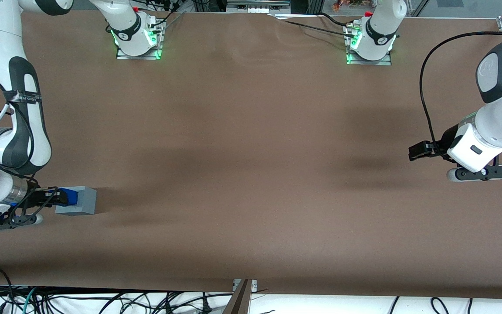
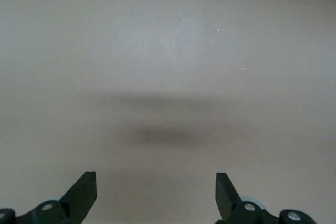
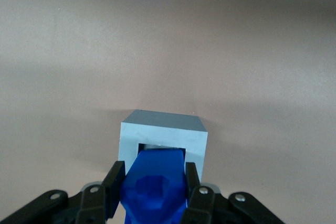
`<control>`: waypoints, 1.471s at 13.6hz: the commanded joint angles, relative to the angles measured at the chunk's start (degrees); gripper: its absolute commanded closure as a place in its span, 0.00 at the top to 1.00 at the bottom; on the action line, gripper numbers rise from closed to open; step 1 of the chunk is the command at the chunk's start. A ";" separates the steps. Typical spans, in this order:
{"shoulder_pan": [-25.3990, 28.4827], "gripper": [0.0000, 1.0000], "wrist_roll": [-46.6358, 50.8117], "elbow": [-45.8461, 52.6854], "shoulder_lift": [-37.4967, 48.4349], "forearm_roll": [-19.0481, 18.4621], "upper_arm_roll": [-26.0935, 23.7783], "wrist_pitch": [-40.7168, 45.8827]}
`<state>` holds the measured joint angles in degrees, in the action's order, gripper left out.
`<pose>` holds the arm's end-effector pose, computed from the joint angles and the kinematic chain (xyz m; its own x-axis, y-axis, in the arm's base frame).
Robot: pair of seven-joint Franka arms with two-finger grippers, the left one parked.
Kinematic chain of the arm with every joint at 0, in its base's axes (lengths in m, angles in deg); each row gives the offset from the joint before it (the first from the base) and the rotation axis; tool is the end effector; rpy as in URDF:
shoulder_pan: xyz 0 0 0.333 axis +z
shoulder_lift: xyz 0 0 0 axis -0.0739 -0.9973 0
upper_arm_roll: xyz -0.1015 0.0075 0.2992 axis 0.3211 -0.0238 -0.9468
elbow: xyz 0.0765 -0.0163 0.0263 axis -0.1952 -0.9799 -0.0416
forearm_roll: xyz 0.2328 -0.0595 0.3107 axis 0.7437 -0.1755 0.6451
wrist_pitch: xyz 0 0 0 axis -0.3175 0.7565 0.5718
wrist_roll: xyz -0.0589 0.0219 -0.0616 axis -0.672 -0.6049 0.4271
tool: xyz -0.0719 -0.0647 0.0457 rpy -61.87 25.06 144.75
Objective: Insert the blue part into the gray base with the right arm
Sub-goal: 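Lower the blue part into the gray base's opening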
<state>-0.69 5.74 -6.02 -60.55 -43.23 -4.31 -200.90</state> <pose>0.7380 -0.0924 0.3140 0.9875 0.1554 0.0246 0.1551 -0.9878 0.0110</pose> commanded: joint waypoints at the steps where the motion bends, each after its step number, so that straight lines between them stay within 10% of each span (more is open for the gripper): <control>1: -0.53 0.25 3.47 0.00 -0.59 0.71 -0.64 -0.71; 12: -0.53 0.27 3.83 -0.35 -2.70 0.98 -0.64 -5.01; 13: -0.53 0.37 3.83 -0.35 -2.70 0.98 -0.64 -5.37; 14: -0.53 0.89 3.92 -0.35 -2.70 0.98 -0.64 -5.28; 15: -0.53 1.00 4.00 -0.18 -2.36 1.50 -0.64 -5.28; 20: 0.18 1.00 3.13 0.26 4.40 1.85 -1.78 -1.96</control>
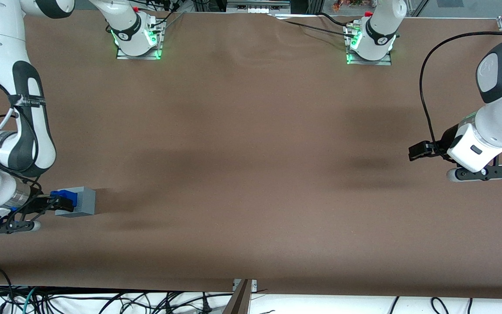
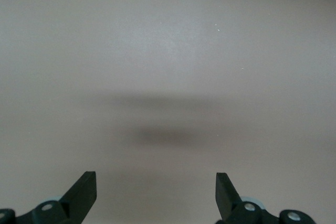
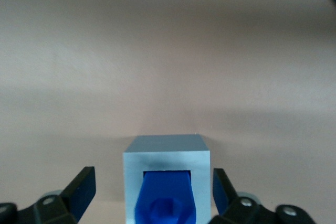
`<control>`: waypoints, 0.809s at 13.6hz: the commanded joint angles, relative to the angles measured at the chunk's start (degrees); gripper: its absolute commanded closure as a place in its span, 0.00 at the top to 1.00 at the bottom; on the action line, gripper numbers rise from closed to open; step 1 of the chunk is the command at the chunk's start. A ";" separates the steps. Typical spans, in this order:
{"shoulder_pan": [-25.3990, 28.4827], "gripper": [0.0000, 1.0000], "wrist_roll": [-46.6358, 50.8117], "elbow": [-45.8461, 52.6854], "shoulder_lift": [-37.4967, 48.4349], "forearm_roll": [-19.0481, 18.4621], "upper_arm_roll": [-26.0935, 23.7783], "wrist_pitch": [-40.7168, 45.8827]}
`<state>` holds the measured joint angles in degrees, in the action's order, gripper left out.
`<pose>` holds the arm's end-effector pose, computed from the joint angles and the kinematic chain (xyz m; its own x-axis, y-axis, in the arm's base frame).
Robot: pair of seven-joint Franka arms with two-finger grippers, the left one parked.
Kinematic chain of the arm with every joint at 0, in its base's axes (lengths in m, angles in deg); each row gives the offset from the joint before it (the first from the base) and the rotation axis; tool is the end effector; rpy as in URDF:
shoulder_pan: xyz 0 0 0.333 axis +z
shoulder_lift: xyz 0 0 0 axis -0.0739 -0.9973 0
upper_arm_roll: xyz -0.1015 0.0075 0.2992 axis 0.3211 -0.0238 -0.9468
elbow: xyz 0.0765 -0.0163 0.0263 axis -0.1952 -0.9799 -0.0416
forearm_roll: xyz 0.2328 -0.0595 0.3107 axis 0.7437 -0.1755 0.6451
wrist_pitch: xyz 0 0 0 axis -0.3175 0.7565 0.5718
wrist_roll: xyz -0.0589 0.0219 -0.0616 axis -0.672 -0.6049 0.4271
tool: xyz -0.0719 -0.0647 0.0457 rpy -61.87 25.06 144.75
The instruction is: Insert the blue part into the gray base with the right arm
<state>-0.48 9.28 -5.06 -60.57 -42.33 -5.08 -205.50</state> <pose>0.7505 -0.0827 0.3292 0.9872 0.1000 0.1239 0.0996 -0.9950 0.0092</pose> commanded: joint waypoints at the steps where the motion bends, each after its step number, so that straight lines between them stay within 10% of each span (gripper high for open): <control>1: -0.03 1.00 0.37 -0.79 6.79 0.96 -2.58 3.53; 11: 1.90 1.00 0.38 -1.49 22.97 -6.06 -4.27 25.83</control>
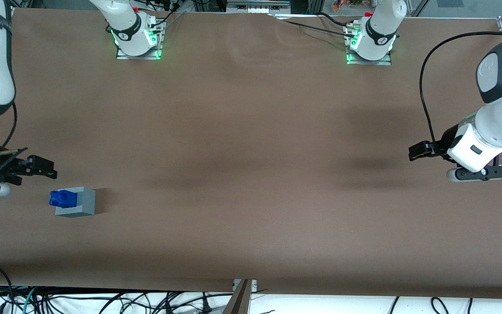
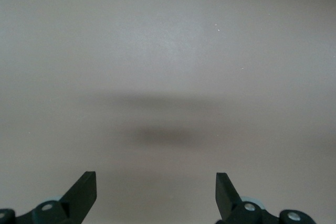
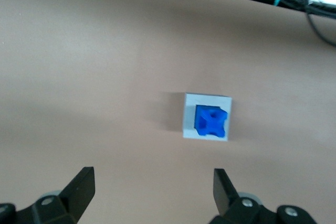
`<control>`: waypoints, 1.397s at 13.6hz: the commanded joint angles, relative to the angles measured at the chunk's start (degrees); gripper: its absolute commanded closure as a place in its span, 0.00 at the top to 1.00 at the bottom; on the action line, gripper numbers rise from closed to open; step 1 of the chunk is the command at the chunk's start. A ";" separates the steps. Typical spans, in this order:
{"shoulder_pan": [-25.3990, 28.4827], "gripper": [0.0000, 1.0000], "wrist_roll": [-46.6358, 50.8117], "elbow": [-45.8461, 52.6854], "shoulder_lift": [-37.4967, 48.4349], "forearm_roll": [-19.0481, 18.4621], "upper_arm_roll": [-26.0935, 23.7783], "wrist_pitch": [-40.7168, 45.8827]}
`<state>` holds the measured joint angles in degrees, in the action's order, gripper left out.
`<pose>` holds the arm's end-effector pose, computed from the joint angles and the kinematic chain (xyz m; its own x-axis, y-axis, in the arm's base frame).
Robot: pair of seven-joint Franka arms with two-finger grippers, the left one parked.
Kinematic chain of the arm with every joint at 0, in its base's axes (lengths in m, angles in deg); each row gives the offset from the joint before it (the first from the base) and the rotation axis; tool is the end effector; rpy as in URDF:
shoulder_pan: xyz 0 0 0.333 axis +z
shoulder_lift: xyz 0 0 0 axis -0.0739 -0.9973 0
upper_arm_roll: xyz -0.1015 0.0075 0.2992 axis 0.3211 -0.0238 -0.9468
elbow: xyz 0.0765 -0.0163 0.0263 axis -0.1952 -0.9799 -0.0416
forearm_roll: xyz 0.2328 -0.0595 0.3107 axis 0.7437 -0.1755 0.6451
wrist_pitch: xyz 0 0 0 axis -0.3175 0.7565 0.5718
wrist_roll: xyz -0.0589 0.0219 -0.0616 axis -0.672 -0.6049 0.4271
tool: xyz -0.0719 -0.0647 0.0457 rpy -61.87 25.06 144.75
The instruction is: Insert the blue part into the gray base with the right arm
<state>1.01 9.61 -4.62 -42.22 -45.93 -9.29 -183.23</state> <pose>0.6863 -0.0214 0.5275 0.9770 0.2042 0.0608 0.2039 -0.9789 0.0117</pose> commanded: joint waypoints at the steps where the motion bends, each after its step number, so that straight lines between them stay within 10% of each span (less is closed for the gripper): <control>1: 0.42 1.00 0.05 -2.28 6.45 -3.08 -0.15 5.33; 8: -0.19 1.00 1.10 -16.76 16.57 -2.47 -0.24 4.83; 19: -0.37 1.00 1.01 -13.09 14.56 -2.30 0.29 5.26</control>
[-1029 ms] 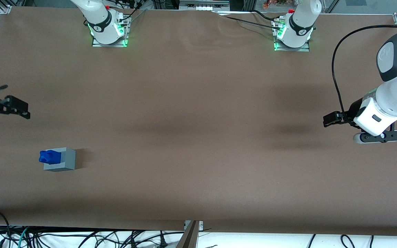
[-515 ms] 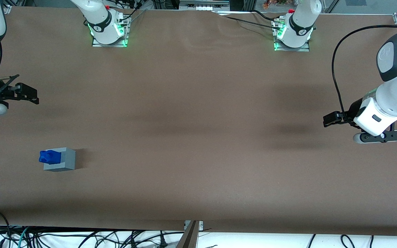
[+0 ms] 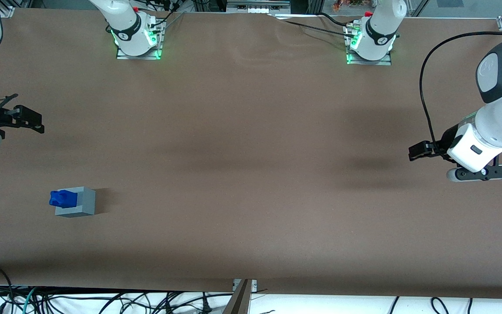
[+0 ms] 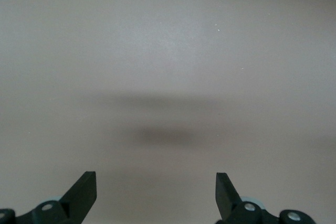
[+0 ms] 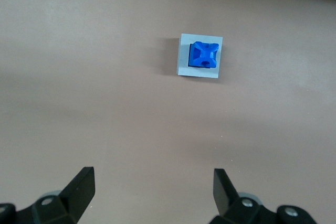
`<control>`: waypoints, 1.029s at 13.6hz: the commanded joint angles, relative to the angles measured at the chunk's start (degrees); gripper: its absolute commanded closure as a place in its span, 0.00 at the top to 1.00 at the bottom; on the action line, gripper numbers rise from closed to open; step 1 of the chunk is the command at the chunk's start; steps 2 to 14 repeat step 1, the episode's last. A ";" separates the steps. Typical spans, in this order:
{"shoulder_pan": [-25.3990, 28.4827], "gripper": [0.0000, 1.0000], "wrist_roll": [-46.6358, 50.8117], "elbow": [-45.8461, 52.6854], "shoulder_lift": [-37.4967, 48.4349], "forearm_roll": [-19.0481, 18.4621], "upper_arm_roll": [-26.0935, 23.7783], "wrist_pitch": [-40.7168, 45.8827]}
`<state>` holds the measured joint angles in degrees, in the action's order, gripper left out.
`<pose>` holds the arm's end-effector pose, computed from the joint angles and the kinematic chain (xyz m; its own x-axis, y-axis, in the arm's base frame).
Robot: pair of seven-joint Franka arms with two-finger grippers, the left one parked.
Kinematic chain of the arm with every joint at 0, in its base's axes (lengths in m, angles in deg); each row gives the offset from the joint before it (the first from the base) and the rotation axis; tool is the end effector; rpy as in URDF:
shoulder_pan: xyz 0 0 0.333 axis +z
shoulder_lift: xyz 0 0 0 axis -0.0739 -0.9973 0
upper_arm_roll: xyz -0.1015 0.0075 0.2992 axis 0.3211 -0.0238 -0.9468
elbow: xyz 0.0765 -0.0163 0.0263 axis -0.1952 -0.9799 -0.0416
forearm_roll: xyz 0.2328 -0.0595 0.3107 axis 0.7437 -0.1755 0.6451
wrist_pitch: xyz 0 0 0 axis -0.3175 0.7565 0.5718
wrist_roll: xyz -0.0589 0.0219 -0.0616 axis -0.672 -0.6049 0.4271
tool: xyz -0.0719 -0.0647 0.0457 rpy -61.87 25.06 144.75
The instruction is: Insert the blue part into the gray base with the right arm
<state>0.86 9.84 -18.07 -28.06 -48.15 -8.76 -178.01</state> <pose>0.6083 -0.0274 0.5667 0.9807 0.1938 -0.0268 0.1948 -0.9800 0.0403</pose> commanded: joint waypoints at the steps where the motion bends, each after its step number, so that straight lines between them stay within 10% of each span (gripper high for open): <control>1: -0.22 1.00 0.79 0.36 0.40 -0.07 -0.24 0.04; 14: -0.22 1.00 0.79 0.36 0.40 -0.07 -0.24 0.04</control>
